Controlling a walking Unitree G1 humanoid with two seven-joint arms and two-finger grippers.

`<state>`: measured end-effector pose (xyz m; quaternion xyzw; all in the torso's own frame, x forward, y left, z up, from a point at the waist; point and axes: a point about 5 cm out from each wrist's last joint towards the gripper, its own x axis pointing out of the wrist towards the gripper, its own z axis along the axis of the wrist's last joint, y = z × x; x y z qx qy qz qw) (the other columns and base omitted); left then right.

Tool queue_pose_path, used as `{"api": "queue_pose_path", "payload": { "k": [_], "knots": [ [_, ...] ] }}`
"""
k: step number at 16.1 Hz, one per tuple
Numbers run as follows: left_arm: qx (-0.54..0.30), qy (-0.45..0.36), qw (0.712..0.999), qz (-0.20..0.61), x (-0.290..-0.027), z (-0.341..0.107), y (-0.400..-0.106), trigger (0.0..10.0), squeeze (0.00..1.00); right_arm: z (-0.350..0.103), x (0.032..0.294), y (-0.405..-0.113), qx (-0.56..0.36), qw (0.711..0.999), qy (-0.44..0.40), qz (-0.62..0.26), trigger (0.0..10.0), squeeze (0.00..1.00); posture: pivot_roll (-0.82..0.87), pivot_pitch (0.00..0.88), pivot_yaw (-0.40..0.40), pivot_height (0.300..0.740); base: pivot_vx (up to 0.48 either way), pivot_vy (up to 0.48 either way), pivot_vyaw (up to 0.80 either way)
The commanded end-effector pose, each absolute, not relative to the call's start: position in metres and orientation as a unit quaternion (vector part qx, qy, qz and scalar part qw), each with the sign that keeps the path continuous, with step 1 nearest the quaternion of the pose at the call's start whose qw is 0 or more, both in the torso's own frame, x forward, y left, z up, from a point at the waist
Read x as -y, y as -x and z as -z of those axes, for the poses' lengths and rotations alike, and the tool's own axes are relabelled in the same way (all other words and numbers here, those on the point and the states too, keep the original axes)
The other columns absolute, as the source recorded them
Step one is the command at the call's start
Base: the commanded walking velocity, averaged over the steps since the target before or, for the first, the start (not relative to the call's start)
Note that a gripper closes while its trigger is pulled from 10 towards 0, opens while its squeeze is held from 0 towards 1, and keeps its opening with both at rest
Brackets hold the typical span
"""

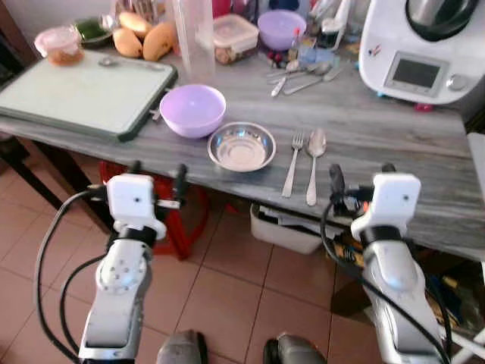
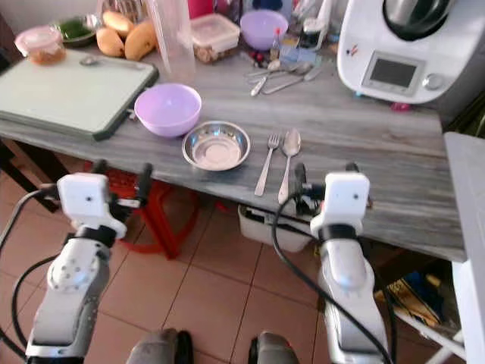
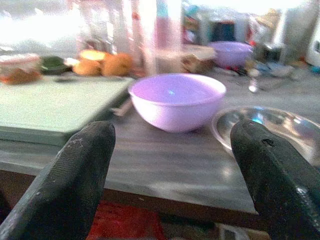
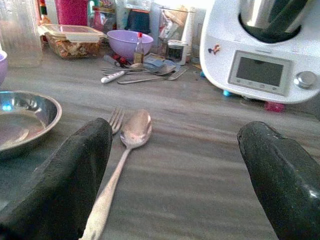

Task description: Setting the table

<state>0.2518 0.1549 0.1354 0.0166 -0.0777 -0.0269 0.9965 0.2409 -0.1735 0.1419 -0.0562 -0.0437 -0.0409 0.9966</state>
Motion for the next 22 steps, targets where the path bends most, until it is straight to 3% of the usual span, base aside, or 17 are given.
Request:
{"api": "queue_pose_path", "payload": {
  "k": [1,22],
  "knots": [
    [0.079,-0.016,0.997,0.011,-0.16,-0.135,-0.254,10.0,0.0,-0.145,0.173,-0.236,0.051,0.996,0.062,0.044,10.0,0.0,0.01,0.0,0.001,0.74,0.0,0.0,0.0],
    [0.041,-0.005,0.998,0.054,-0.164,-0.112,-0.24,10.0,0.0,-0.143,0.171,-0.234,0.045,0.996,0.061,0.049,10.0,0.0,-0.01,0.0,0.017,0.74,0.0,0.0,0.0]
  ]
}}
